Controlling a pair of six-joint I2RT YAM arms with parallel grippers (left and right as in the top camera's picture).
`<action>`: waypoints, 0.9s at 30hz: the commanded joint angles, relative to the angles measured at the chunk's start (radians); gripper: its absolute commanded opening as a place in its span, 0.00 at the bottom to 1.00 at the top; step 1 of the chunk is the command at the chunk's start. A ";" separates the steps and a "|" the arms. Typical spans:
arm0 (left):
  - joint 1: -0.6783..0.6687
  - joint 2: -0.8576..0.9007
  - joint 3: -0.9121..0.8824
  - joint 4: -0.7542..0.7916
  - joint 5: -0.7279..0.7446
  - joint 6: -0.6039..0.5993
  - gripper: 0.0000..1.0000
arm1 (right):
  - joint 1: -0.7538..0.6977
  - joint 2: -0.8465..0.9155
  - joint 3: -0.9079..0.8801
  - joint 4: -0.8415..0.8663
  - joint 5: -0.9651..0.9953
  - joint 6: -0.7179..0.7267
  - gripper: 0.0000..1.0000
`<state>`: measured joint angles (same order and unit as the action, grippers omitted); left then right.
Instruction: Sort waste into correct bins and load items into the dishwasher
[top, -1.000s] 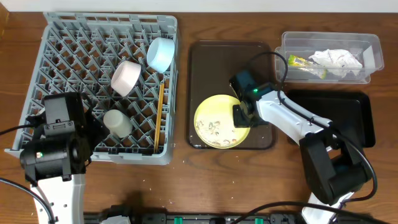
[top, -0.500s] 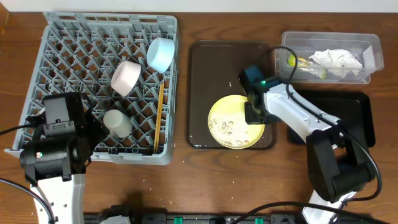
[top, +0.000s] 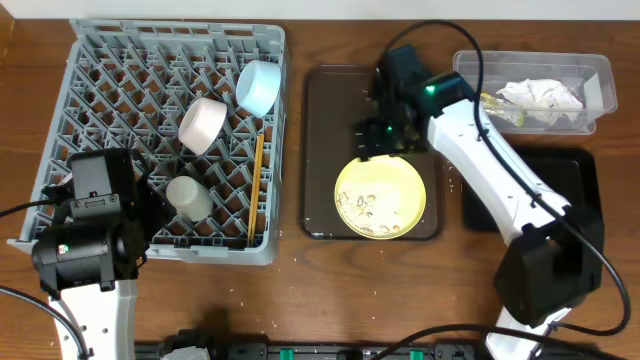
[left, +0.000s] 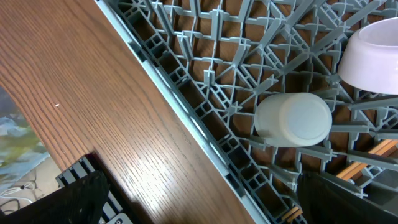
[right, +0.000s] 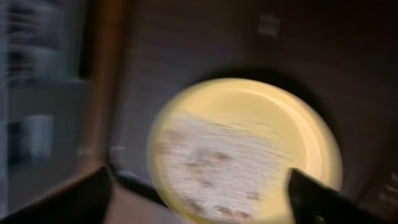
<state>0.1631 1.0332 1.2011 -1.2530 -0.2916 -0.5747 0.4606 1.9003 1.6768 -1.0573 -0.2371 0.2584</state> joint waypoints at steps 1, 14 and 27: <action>0.006 -0.001 0.015 -0.003 -0.015 0.006 0.98 | 0.072 0.002 0.023 0.011 -0.175 -0.027 0.98; 0.006 -0.001 0.015 -0.003 -0.015 0.006 0.98 | 0.380 0.031 0.021 0.036 0.333 0.128 0.93; 0.006 -0.001 0.015 -0.003 -0.016 0.006 0.98 | 0.411 0.216 0.021 -0.026 0.576 0.235 0.71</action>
<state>0.1627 1.0332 1.2011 -1.2530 -0.2920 -0.5747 0.8948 2.0735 1.6878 -1.0790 0.2665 0.4572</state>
